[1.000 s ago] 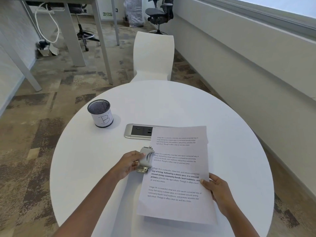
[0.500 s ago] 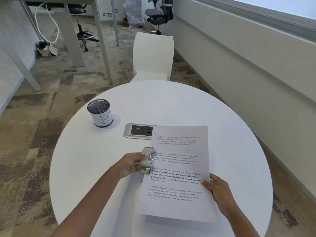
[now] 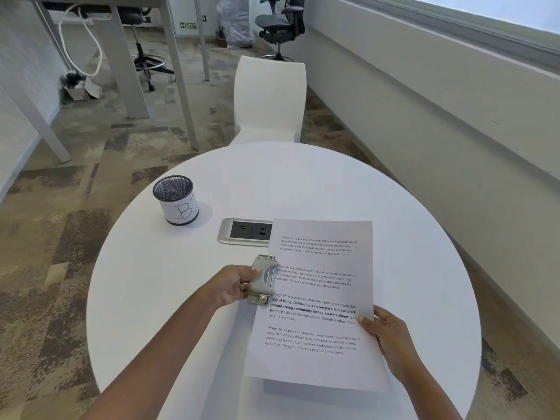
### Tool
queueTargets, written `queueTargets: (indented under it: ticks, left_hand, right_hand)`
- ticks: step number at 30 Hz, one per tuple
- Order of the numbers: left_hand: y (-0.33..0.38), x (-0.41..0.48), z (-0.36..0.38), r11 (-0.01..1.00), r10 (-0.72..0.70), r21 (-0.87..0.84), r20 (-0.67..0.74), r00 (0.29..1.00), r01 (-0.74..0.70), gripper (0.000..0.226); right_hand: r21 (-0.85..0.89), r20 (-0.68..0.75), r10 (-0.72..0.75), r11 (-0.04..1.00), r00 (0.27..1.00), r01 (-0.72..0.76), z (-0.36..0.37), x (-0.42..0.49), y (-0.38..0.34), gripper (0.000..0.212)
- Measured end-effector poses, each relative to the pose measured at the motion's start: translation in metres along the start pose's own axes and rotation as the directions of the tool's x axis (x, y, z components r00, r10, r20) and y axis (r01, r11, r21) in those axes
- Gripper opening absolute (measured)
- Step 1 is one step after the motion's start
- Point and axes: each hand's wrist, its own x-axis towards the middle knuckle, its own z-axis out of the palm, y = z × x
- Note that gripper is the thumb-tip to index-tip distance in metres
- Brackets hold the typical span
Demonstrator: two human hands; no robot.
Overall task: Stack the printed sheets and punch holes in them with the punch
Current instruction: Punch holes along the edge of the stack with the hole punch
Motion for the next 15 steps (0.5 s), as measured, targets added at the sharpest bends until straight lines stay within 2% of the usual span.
queueTargets:
  ticks: [10, 15]
  left_hand:
    - [-0.0025, 0.0031, 0.004, 0.997, 0.038, 0.074, -0.071, 0.997, -0.033, 0.02]
    - [-0.0047, 0.0057, 0.0066, 0.998, 0.052, 0.052, -0.111, 0.992, -0.046, 0.018]
  right_hand:
    - [0.021, -0.017, 0.002, 1.0, 1.0, -0.002, -0.0013, 0.0013, 0.0023, 0.022]
    - [0.024, -0.022, 0.002, 1.0, 1.0, -0.002, -0.0015, 0.0022, 0.0032, 0.021]
